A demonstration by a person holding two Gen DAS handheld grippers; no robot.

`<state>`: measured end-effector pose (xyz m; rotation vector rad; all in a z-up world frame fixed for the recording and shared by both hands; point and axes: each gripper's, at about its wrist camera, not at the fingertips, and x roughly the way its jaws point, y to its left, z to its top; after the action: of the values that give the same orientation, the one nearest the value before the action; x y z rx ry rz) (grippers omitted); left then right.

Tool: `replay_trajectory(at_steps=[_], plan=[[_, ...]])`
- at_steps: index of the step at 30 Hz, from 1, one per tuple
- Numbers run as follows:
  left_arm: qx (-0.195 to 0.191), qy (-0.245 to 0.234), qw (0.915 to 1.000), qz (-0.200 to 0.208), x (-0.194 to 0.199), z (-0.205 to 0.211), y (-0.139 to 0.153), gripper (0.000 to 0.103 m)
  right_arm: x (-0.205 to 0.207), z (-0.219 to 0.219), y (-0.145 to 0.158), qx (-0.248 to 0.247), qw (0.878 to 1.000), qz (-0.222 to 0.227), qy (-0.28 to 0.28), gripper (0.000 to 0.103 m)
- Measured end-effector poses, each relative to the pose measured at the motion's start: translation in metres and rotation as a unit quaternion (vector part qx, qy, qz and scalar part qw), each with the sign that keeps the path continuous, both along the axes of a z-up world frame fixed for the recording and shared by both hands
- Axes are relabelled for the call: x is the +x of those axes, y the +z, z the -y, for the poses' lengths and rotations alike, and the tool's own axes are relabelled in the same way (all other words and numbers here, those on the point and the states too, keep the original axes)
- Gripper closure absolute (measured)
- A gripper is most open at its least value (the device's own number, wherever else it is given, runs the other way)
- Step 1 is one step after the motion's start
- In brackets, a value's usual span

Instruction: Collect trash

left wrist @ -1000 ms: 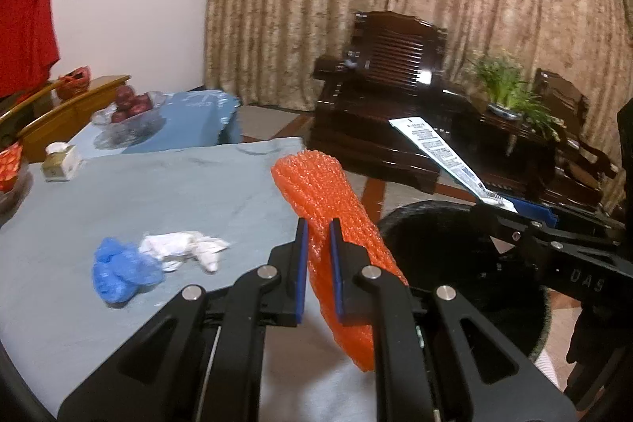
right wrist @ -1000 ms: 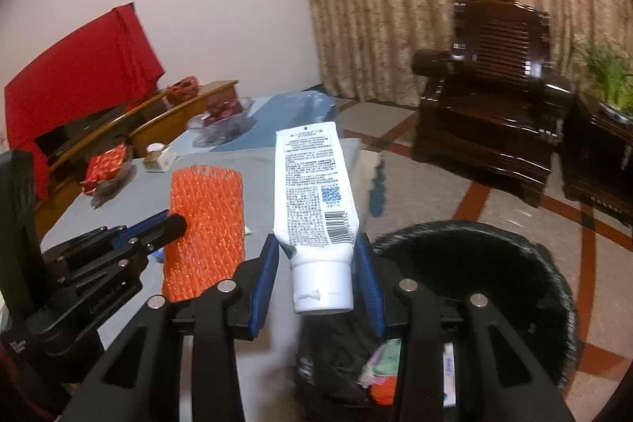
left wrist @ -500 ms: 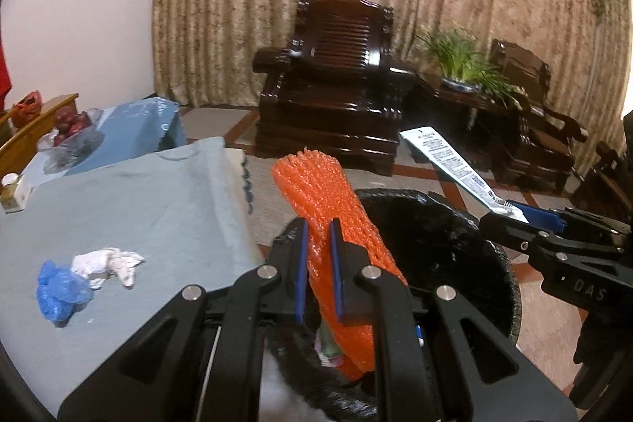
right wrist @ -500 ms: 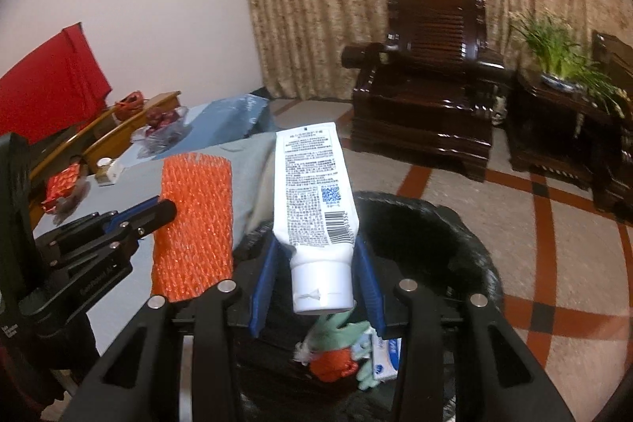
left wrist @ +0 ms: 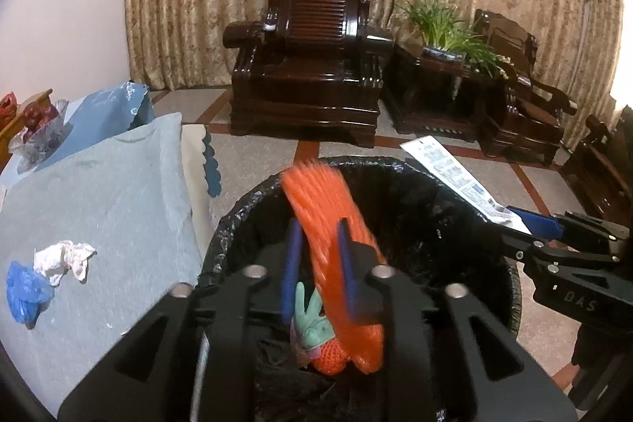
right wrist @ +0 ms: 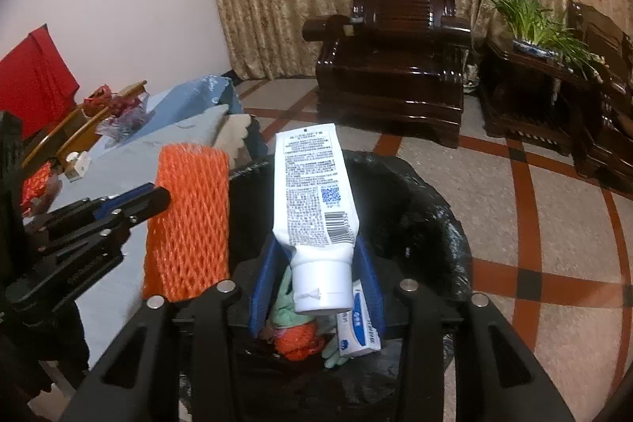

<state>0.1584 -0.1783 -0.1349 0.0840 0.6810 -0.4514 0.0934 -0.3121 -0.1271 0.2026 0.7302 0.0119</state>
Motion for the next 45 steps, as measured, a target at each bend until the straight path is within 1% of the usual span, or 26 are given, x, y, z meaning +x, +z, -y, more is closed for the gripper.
replay_trajectory(at_steps=[2, 3, 4, 5, 6, 7, 9, 12, 15, 21, 25, 29, 34, 41, 45], plan=[[-0.006, 0.004, 1.0, -0.003, 0.0, -0.002, -0.001, 0.053, -0.001, 0.003, -0.002, 0.0, 1.0, -0.001, -0.007, 0.048], [-0.007, 0.007, 0.9999, -0.003, 0.0, -0.005, -0.001, 0.051, -0.002, 0.005, -0.001, 0.0, 1.0, 0.001, -0.009, 0.045], [-0.006, 0.008, 0.9999, -0.003, 0.0, -0.006, -0.001, 0.049, -0.003, 0.006, -0.001, -0.001, 1.0, 0.003, -0.011, 0.035], [-0.005, 0.01, 0.9999, -0.003, 0.0, -0.007, 0.0, 0.042, -0.005, 0.005, 0.0, -0.003, 1.0, 0.006, -0.014, 0.025], [-0.005, 0.016, 0.9999, 0.0, 0.0, -0.012, 0.001, 0.036, -0.006, 0.005, 0.002, -0.006, 1.0, 0.01, -0.018, 0.018], [-0.006, 0.02, 0.9998, 0.003, -0.001, -0.016, 0.003, 0.033, -0.008, 0.005, 0.003, -0.007, 1.0, 0.014, -0.022, 0.01], [-0.01, 0.032, 0.9994, 0.007, -0.002, -0.026, 0.006, 0.024, -0.007, 0.006, 0.006, -0.005, 1.0, 0.019, -0.021, 0.006], [-0.01, 0.05, 0.9986, 0.01, -0.003, -0.044, 0.012, 0.018, -0.008, 0.003, 0.008, 0.007, 1.0, 0.02, -0.018, 0.006], [-0.009, 0.069, 0.9975, 0.016, -0.005, -0.061, 0.018, 0.015, -0.007, -0.003, 0.01, 0.018, 1.0, 0.023, -0.011, 0.006], [-0.006, 0.108, 0.9937, 0.029, -0.015, -0.105, 0.029, 0.014, 0.002, -0.032, 0.019, 0.017, 0.999, 0.034, 0.021, 0.006], [-0.002, 0.142, 0.9892, 0.038, -0.023, -0.139, 0.034, 0.013, 0.014, -0.064, 0.027, 0.012, 0.998, 0.041, 0.055, 0.006], [0.003, 0.181, 0.9823, 0.047, -0.029, -0.178, 0.037, 0.013, 0.026, -0.1, 0.031, 0.008, 0.995, 0.046, 0.093, 0.006], [0.006, 0.225, 0.9732, 0.048, -0.033, -0.222, 0.037, 0.013, 0.045, -0.151, 0.034, 0.004, 0.989, 0.051, 0.14, 0.006], [0.017, 0.28, 0.9589, 0.043, -0.033, -0.277, 0.029, 0.013, 0.07, -0.204, 0.031, 0.01, 0.983, 0.053, 0.178, 0.006], [0.026, 0.299, 0.9532, 0.037, -0.025, -0.302, 0.019, 0.013, 0.086, -0.23, 0.026, 0.007, 0.98, 0.054, 0.192, 0.006]])
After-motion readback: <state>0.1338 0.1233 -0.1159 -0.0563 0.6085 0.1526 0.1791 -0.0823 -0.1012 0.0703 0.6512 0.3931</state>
